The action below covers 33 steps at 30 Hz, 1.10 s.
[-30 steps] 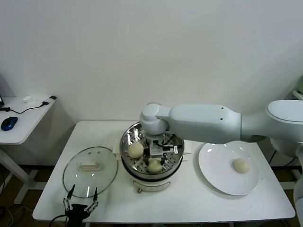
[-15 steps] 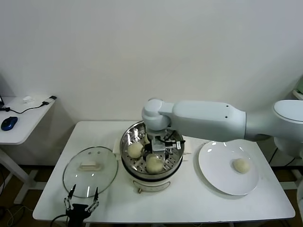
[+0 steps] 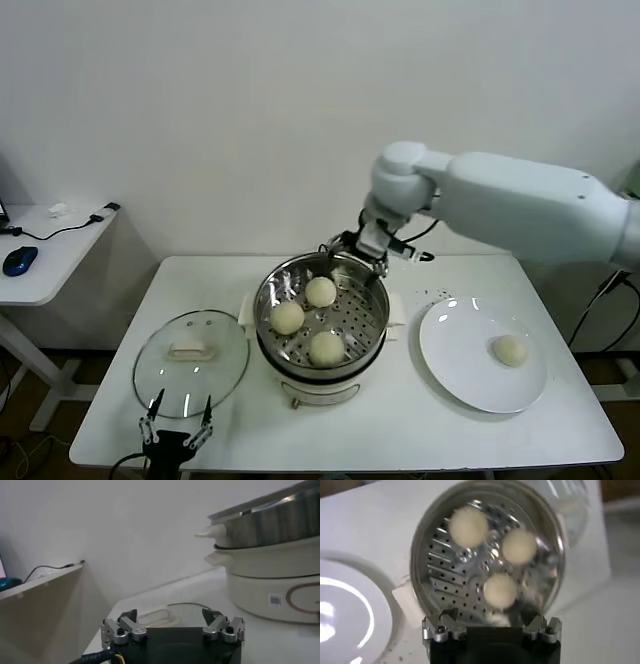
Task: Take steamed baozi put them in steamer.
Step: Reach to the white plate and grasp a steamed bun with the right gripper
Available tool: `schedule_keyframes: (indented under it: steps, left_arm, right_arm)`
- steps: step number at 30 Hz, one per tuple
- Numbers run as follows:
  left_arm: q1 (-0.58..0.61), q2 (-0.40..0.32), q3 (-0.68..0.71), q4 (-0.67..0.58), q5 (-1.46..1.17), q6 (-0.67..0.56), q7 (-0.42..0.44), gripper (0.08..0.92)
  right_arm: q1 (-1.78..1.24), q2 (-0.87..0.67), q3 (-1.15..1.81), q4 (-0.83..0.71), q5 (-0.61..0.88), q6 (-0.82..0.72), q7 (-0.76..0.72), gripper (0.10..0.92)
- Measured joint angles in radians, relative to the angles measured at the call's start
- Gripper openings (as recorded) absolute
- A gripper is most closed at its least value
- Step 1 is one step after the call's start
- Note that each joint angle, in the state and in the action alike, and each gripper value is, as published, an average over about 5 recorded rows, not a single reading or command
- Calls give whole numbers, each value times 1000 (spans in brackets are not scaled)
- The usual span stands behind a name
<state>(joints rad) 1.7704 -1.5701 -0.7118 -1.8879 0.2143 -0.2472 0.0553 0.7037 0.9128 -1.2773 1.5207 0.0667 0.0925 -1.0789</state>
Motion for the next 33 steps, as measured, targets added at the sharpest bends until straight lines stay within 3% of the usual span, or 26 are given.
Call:
schedule_keyframes:
  steps: [8,16,24,33]
  left_arm:
    - [-1,3,0,-5,-14,-4,-4,823]
    - [-14,1,4,-11,-12,1,-1,823]
    - [-15,-2,4,-11,-8,-1,0,823]
    - [-16,-2,-8,1,-4,-1,0,823]
  right_arm:
    - [-25,-246,12,32,107,-233,50,823]
    - [-229,-442,125,-6,90,-310,42,823]
    - [-388,-495,200,-134,3,-283,-11,823]
    - [-576,-452,335,-276,-99,-260,-38,823]
